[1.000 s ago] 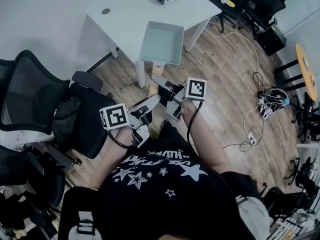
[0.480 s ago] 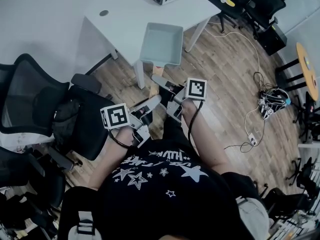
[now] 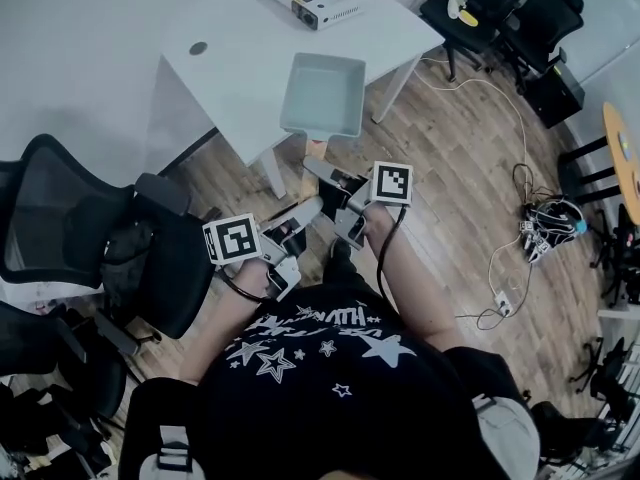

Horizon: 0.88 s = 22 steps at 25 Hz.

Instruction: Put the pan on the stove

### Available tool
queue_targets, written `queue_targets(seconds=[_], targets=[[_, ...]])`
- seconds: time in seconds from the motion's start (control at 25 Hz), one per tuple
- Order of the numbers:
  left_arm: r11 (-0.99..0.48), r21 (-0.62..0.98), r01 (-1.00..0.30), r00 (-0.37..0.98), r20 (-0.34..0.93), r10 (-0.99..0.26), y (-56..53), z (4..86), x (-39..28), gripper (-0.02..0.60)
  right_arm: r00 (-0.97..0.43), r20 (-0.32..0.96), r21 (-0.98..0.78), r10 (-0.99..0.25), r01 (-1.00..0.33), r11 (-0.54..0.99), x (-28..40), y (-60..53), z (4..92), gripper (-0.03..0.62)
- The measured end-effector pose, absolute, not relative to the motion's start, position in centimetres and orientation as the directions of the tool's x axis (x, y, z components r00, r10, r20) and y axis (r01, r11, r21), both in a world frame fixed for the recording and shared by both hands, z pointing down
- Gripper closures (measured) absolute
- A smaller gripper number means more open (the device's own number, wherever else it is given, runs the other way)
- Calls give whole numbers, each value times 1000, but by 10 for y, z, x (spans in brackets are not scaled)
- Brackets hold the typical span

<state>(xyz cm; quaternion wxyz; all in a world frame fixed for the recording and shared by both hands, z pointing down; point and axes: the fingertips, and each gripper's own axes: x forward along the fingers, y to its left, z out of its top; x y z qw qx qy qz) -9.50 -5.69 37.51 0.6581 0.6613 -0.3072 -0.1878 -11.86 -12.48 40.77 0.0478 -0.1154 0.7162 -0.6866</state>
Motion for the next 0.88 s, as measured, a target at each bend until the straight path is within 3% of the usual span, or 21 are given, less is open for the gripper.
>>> queue_targets(seconds=[0.48, 0.72, 0.88], targets=[[18, 983, -184, 693, 142, -707, -57, 407, -91, 466, -984, 58, -993, -167, -74, 89, -120, -124, 436, 433], [31, 990, -136, 678, 116, -726, -101, 411, -68, 466, -989, 46, -994, -140, -60, 93, -105, -167, 445, 433], [37, 991, -131, 661, 115, -742, -75, 415, -77, 466, -991, 62, -993, -117, -73, 96, -111, -141, 449, 433]])
